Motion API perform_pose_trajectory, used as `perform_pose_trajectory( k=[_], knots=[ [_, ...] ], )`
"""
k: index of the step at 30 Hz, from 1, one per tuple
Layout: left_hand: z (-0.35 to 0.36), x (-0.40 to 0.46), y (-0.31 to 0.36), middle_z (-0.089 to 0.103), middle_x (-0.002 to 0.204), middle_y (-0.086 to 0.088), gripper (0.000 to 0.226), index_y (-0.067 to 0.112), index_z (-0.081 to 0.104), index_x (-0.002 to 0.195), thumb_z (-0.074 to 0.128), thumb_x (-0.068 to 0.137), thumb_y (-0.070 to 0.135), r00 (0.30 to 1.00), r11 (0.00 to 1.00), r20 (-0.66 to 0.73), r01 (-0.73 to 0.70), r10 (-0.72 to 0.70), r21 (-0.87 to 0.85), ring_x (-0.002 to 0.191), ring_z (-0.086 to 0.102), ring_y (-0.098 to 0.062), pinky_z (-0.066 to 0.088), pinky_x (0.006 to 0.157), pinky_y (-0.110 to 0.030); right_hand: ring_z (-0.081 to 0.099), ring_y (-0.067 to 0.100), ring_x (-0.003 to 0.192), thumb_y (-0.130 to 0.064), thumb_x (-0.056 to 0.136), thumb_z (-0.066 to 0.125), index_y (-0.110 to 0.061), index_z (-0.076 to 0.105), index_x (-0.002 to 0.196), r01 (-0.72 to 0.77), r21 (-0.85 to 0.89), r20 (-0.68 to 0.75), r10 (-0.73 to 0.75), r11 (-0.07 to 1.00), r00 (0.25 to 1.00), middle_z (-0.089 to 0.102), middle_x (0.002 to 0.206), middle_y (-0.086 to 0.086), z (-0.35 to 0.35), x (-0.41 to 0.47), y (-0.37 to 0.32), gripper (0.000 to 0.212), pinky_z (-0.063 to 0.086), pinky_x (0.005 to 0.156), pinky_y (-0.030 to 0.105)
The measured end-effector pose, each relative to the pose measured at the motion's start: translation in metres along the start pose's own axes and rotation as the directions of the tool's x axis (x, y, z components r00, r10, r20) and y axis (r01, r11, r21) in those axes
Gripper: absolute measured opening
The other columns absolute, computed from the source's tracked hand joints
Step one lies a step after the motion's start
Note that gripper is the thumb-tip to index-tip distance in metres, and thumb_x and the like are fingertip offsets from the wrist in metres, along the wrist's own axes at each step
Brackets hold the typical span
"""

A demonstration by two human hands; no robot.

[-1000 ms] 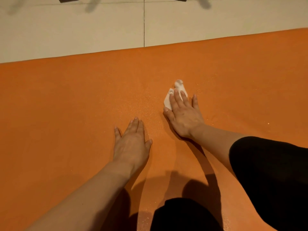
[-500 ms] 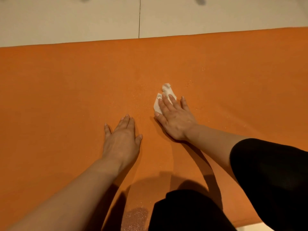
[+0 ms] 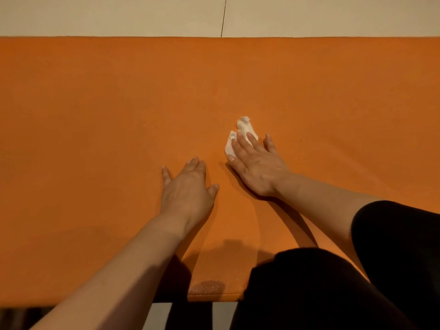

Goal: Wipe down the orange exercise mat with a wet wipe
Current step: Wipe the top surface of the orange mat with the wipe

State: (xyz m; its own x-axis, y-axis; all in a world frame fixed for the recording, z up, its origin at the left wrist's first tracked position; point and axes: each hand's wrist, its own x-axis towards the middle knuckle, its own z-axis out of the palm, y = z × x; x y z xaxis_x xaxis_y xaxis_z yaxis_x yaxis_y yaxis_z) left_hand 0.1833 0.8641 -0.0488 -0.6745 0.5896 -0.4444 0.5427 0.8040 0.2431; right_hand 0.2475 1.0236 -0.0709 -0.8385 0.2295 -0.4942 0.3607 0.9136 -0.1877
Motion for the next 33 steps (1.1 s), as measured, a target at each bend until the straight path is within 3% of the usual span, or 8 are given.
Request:
perform_pose_trajectory(
  k=[5,7,12,18,21,26,33],
  knots=[
    [0.004,-0.015,-0.004,0.019,0.160,0.001,0.062,0.021,0.023,0.152,0.046,0.098,0.040,0.999,0.992,-0.045,0.011,-0.016,-0.127,0.147,0.014,-0.010,-0.006,0.116,-0.054,-0.019,0.008,0.146,-0.048,0.102,0.005,-0.024,-0.006,0.155,0.254,0.019,0.046,-0.255,0.967,0.966,-0.017,0.161,-0.007,0.010,-0.009,-0.034,0.059,-0.020,0.116,0.044],
    [0.002,-0.021,-0.005,0.016,0.161,0.002,0.066,0.019,0.024,0.152,0.048,0.096,0.044,0.999,0.994,-0.019,0.026,-0.028,-0.110,0.147,0.013,-0.011,-0.007,0.116,-0.053,-0.019,0.005,0.146,-0.049,0.102,0.005,-0.028,-0.006,0.155,0.248,0.013,0.051,-0.248,0.969,0.967,-0.017,0.160,-0.009,0.009,-0.018,-0.014,0.058,-0.021,0.116,0.043],
    [-0.003,-0.035,-0.009,0.016,0.161,0.003,0.069,0.018,0.027,0.151,0.052,0.094,0.048,0.999,0.995,0.011,0.047,-0.047,-0.089,0.146,0.017,-0.012,-0.008,0.115,-0.055,-0.016,0.006,0.146,-0.053,0.097,-0.002,-0.026,-0.005,0.155,0.070,-0.071,0.056,-0.067,0.995,0.996,-0.014,0.161,-0.007,0.003,-0.042,0.018,0.064,-0.024,0.115,0.042],
    [-0.001,-0.049,-0.007,0.019,0.160,0.002,0.066,0.020,0.030,0.150,0.052,0.094,0.048,0.997,0.990,-0.002,0.070,-0.071,-0.122,0.146,0.016,-0.011,-0.010,0.115,-0.053,-0.018,0.007,0.146,-0.050,0.100,0.004,-0.024,-0.006,0.155,0.300,-0.065,0.108,-0.292,0.952,0.950,-0.017,0.160,-0.006,0.006,-0.026,-0.033,0.061,-0.024,0.115,0.039],
    [-0.001,-0.054,-0.008,0.016,0.161,0.003,0.069,0.020,0.027,0.151,0.052,0.094,0.049,0.996,0.991,0.033,0.083,-0.079,-0.104,0.147,0.013,-0.010,-0.010,0.115,-0.053,-0.021,0.000,0.143,-0.063,0.094,-0.004,-0.032,-0.009,0.153,0.373,-0.040,0.133,-0.365,0.927,0.922,-0.019,0.157,-0.013,0.000,-0.035,-0.005,0.067,-0.025,0.114,0.036],
    [-0.006,-0.060,-0.013,0.010,0.162,0.005,0.072,0.020,0.020,0.153,0.050,0.095,0.051,0.992,0.995,0.102,0.081,-0.074,-0.058,0.148,0.008,-0.010,-0.008,0.115,-0.057,-0.028,-0.005,0.139,-0.068,0.082,-0.012,-0.040,-0.020,0.147,0.386,-0.082,0.238,-0.358,0.919,0.903,-0.023,0.156,-0.017,-0.013,-0.068,0.049,0.071,-0.027,0.113,0.032],
    [0.001,-0.080,0.000,0.010,0.162,0.004,0.067,0.020,0.018,0.153,0.043,0.098,0.049,0.986,0.995,0.137,0.099,-0.094,-0.029,0.148,0.005,-0.009,-0.011,0.115,-0.055,-0.024,0.002,0.143,-0.070,0.084,-0.013,-0.031,-0.011,0.153,0.497,-0.031,0.209,-0.481,0.867,0.852,-0.021,0.158,-0.011,0.001,-0.035,-0.018,0.079,-0.024,0.114,0.032]
  ],
)
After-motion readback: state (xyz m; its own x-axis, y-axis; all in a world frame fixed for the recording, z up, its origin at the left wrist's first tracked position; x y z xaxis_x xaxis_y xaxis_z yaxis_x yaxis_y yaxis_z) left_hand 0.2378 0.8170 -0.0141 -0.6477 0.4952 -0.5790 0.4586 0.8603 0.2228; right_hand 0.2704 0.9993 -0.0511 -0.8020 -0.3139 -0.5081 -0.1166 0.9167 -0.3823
